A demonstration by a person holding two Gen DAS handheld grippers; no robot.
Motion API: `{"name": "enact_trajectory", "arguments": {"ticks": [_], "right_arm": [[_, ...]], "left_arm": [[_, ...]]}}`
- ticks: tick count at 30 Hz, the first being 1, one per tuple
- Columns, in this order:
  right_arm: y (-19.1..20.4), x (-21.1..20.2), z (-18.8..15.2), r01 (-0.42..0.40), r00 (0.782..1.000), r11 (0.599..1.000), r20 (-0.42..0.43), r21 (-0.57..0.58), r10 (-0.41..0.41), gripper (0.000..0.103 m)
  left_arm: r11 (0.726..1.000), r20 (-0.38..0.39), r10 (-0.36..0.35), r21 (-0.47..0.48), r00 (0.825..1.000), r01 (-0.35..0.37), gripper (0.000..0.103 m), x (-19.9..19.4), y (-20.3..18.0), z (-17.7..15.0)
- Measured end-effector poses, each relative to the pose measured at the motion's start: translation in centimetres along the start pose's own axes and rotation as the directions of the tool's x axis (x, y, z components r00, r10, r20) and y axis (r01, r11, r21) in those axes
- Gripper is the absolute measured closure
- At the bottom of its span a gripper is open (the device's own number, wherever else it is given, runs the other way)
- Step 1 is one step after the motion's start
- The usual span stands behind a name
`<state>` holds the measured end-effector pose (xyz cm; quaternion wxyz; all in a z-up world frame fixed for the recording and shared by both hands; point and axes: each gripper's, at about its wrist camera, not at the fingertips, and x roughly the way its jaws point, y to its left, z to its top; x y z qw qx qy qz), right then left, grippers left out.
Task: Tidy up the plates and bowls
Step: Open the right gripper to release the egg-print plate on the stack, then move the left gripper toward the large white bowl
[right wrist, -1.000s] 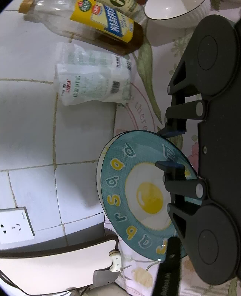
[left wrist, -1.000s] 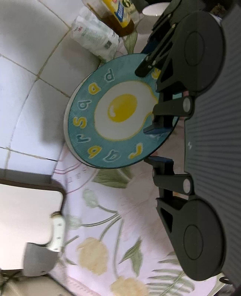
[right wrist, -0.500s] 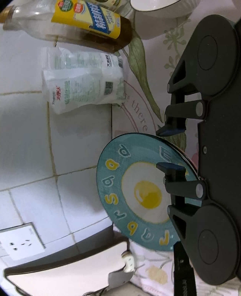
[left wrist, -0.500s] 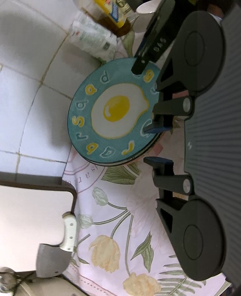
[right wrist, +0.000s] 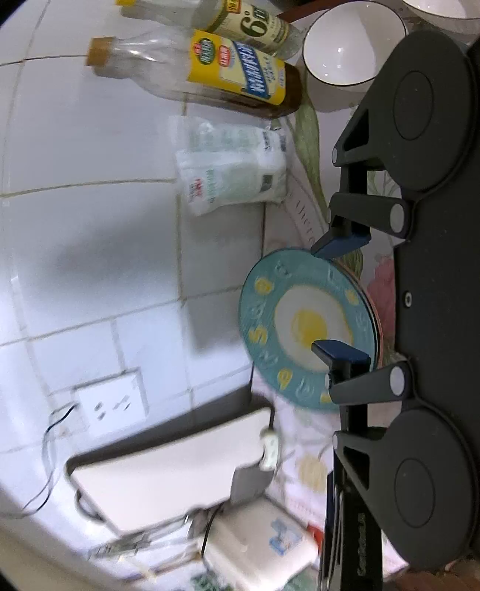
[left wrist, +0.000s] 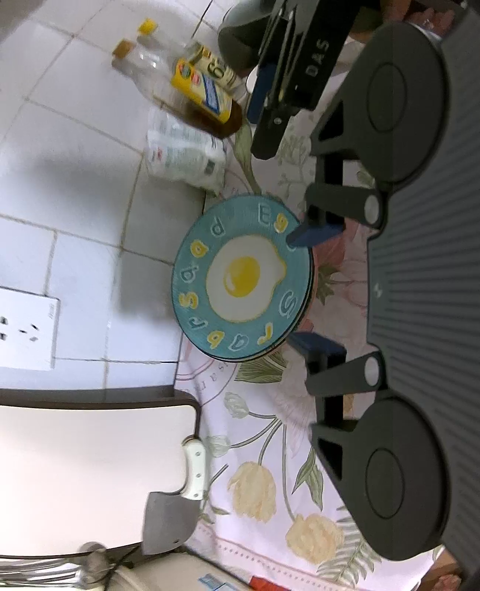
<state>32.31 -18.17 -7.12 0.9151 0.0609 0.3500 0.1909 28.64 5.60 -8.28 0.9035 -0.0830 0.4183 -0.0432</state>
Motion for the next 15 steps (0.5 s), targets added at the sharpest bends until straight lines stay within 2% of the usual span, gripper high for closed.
{"name": "enact_trajectory", "arguments": {"ticks": [6,9,11,12,15], "right_arm": [[0.4,-4.6,0.2,-0.049,0.999,0.999,0.019,0.004,0.049,0.036],[0.7,-6.9,-0.2,-0.039,0.999,0.999,0.034,-0.028,0.04,0.029],[1.1,-8.2,-0.5,-0.034,0.999,0.998,0.036,-0.058,0.036,0.023],[1.2,-8.9,-0.7,-0.034,0.999,0.996,0.032,-0.077,0.037,0.015],[1.7,-10.9,-1.3,-0.031,0.999,0.991,0.02,-0.133,0.034,0.013]], "left_arm": [[0.996,-0.002,0.007,0.083,1.0,-0.007,0.032,-3.8,-1.3,0.1],[0.993,0.0,0.012,0.118,1.0,-0.012,0.028,-5.2,-1.9,-0.2],[0.989,0.0,0.01,0.147,1.0,-0.01,0.027,-6.2,-2.3,-0.7],[0.986,-0.007,0.004,0.168,1.0,-0.003,0.027,-6.8,-2.6,-0.9],[0.981,-0.013,-0.008,0.195,1.0,0.011,0.027,-8.4,-3.4,-1.7]]}}
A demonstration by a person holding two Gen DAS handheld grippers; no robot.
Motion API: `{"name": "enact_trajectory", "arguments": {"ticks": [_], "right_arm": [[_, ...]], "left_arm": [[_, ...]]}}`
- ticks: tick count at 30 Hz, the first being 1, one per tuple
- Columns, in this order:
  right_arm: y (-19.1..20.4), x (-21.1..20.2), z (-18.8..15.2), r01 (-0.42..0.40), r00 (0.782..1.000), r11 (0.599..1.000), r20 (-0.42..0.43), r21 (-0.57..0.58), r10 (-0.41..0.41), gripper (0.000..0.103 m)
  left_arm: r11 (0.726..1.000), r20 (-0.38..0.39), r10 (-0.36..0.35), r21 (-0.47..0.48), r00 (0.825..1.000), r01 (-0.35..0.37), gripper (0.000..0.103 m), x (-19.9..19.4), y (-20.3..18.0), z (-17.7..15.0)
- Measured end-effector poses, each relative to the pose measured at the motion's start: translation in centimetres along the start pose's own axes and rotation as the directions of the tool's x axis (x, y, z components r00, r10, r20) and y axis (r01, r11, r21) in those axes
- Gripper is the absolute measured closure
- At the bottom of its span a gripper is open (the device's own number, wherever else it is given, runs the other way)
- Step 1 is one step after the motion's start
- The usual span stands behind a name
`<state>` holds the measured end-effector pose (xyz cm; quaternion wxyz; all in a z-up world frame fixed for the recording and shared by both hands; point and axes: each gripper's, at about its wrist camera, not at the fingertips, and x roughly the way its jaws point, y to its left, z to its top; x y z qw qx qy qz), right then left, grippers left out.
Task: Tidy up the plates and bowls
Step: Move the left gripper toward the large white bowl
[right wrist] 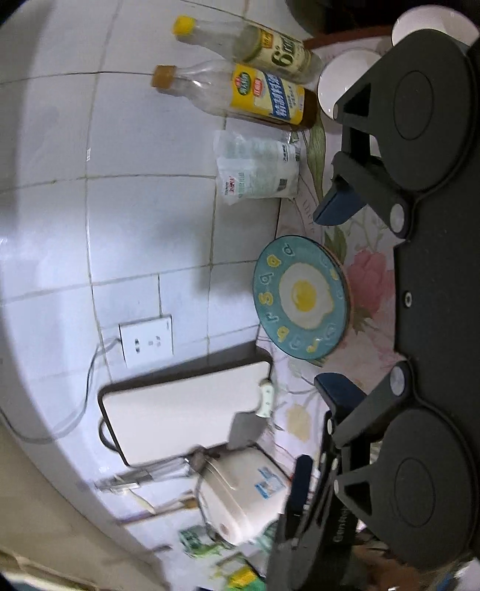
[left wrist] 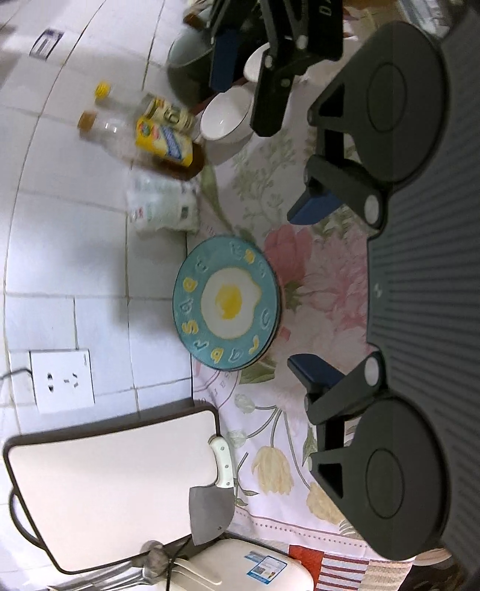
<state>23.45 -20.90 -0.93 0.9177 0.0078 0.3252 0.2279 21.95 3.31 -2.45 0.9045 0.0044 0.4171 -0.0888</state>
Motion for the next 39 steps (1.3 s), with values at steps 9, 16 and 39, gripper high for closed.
{"name": "enact_trajectory", "arguments": {"ticks": [9,16,39], "right_arm": [[1.2,-6.3,-1.8,0.042,0.999,0.994,0.026,-0.105,-0.04,0.011],[0.8,-10.3,-4.3,0.055,0.998,0.991,0.028,-0.125,-0.051,0.01],[-5.9,-15.0,-15.9,0.211,0.975,0.976,0.082,-0.051,-0.207,0.006]], "left_arm": [[0.996,-0.008,-0.058,0.067,0.998,0.058,0.021,-3.7,-2.5,-1.7],[0.989,-0.012,-0.076,0.125,0.997,0.077,0.012,-4.9,-4.6,-3.0],[0.959,-0.099,-0.2,0.182,0.975,0.215,0.011,0.6,-13.4,-5.5]]}}
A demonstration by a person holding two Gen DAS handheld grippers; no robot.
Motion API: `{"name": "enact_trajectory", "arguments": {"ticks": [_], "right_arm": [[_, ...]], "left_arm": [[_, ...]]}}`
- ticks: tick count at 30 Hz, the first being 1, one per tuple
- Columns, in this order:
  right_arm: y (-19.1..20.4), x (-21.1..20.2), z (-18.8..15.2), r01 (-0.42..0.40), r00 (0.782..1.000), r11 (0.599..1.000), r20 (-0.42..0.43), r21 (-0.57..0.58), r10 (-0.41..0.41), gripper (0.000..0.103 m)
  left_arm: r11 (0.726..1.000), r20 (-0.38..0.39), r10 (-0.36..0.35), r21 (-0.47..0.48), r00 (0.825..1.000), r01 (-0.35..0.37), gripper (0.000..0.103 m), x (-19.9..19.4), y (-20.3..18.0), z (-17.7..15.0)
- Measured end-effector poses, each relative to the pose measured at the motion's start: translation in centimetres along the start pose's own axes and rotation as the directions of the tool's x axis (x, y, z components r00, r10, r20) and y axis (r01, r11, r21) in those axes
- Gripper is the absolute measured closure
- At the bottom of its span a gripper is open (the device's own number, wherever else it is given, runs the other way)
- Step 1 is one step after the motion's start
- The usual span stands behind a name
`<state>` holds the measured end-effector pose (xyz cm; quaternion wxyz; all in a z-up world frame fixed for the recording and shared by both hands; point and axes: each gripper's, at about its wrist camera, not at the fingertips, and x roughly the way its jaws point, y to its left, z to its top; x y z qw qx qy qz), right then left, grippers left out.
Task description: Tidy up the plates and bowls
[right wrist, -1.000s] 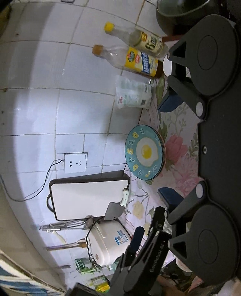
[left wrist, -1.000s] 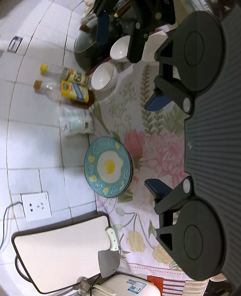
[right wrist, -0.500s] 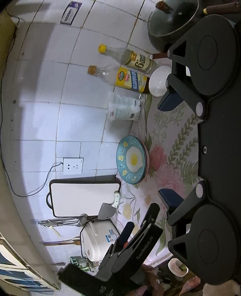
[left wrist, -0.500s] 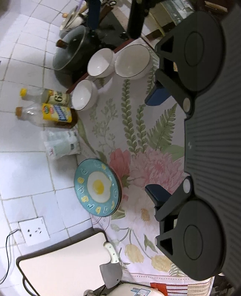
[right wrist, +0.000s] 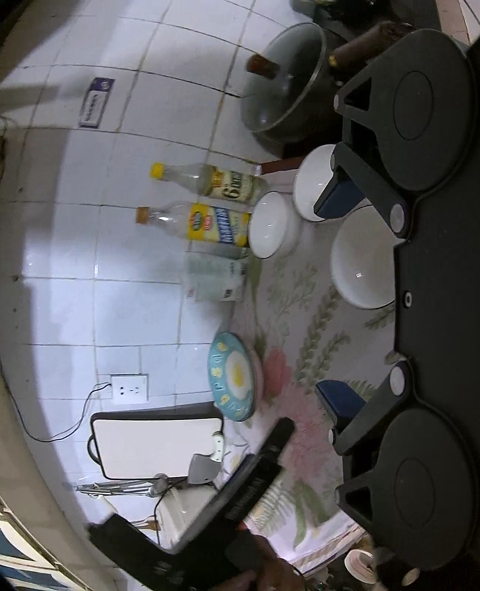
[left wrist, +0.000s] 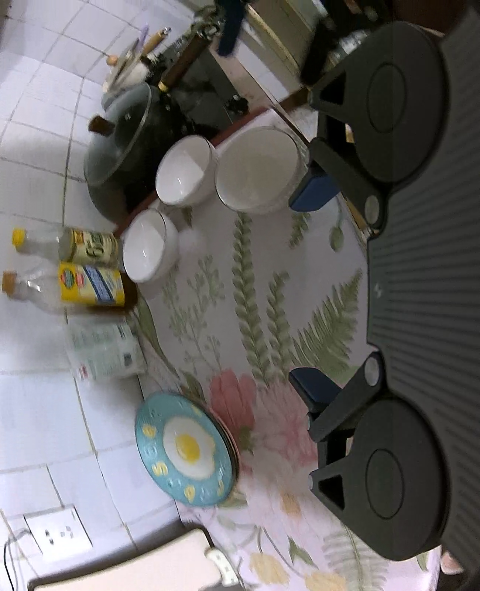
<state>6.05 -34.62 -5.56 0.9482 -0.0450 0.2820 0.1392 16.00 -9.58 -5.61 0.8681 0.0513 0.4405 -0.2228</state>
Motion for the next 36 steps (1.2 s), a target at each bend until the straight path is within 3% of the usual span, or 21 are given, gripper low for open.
{"name": "enact_trajectory", "arguments": {"ticks": [7,10,12,15,23,25,28,36], "right_arm": [[-2.3,3.3,-5.1,-0.03,1.0,1.0,0.005,0.002,0.03,0.006],[-4.1,4.9,-7.0,-0.109,0.994,0.992,0.002,0.067,0.109,0.006],[-5.2,5.9,-7.7,-0.101,0.994,0.984,-0.025,0.148,0.106,0.006],[-5.9,6.7,-8.5,-0.101,0.994,0.978,-0.01,0.18,0.105,0.006],[-3.9,11.2,-11.4,-0.055,0.99,0.998,-0.127,-0.02,0.052,0.006],[-2.9,11.7,-12.2,-0.021,0.996,0.993,-0.094,-0.113,0.011,0.006],[-2.9,11.8,-12.4,-0.054,0.997,0.995,-0.066,-0.088,0.049,0.006],[-4.5,11.8,-11.8,-0.052,0.999,0.995,0.003,0.085,0.052,0.005]], "left_arm": [[0.995,0.073,-0.09,-0.03,0.993,0.092,0.011,3.5,-2.4,0.2],[0.99,0.051,-0.12,-0.071,0.991,0.124,0.013,5.7,-3.0,0.3],[0.986,0.031,-0.142,-0.089,0.989,0.144,0.013,7.3,-3.3,0.2],[0.983,-0.003,-0.15,-0.109,0.989,0.148,0.014,9.5,-3.9,0.2],[0.97,-0.03,-0.207,-0.14,0.978,0.201,0.015,13.6,-5.2,-0.3],[0.974,-0.033,-0.189,-0.132,0.981,0.183,0.015,14.3,-6.0,-0.5],[0.974,-0.027,-0.178,-0.148,0.984,0.172,0.025,15.1,-6.4,-0.8],[0.964,-0.041,-0.2,-0.185,0.979,0.19,0.078,16.1,-5.8,-1.1]]}}
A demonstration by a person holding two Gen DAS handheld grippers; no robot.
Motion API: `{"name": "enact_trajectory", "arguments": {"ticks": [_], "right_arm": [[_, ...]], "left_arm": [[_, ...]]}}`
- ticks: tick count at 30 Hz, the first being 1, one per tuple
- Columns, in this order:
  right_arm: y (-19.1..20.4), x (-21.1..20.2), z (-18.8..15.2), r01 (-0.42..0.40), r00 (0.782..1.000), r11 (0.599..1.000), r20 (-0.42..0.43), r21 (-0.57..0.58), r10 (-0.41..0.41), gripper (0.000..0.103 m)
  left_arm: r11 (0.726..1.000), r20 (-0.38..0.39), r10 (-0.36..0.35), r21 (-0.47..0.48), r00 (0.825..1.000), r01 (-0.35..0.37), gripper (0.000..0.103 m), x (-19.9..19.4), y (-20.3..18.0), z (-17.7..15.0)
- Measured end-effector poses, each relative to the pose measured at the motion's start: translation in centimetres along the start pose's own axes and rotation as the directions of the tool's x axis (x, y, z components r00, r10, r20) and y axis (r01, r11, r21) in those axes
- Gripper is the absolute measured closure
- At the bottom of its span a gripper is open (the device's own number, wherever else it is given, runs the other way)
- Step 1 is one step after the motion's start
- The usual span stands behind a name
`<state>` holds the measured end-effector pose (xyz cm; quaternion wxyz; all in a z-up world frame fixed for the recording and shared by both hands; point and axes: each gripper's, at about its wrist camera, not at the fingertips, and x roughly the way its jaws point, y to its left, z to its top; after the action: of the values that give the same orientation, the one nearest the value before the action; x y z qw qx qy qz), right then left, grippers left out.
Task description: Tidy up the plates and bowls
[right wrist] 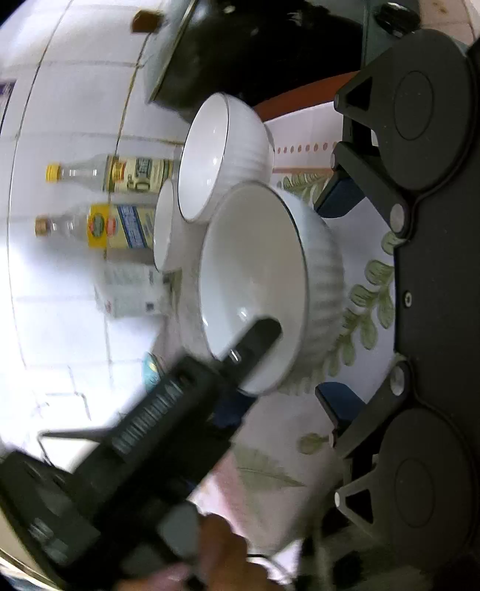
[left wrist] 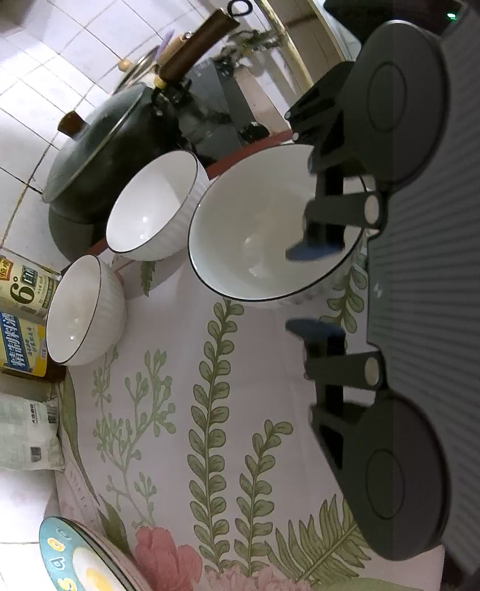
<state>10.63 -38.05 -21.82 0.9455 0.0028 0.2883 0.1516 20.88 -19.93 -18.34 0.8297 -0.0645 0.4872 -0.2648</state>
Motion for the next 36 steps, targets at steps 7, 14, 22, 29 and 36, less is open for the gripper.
{"name": "enact_trajectory", "arguments": {"ticks": [7,14,22,29,36], "right_arm": [[0.2,2.1,-0.2,0.012,1.0,0.999,0.007,-0.05,-0.011,0.005],[1.2,2.0,0.3,0.014,1.0,0.999,0.015,-0.042,-0.014,0.006],[3.1,0.5,1.8,0.02,0.999,0.997,0.05,-0.068,-0.017,0.006],[5.0,1.1,4.6,-0.013,0.997,0.995,0.07,-0.094,0.02,0.006],[7.0,3.4,7.6,-0.061,0.994,0.989,0.077,-0.137,0.072,0.005]], "left_arm": [[1.0,-0.021,-0.005,-0.03,1.0,0.004,0.082,0.9,0.1,0.0],[0.999,-0.04,-0.003,-0.038,0.999,0.002,0.082,0.3,0.2,0.0],[0.999,-0.019,-0.008,-0.049,1.0,0.007,0.083,-2.4,0.9,0.1],[0.998,0.051,0.012,-0.067,0.999,-0.008,0.082,-5.5,2.7,0.9],[0.99,0.095,0.031,-0.141,0.995,-0.018,0.082,-7.7,6.1,2.4]]}}
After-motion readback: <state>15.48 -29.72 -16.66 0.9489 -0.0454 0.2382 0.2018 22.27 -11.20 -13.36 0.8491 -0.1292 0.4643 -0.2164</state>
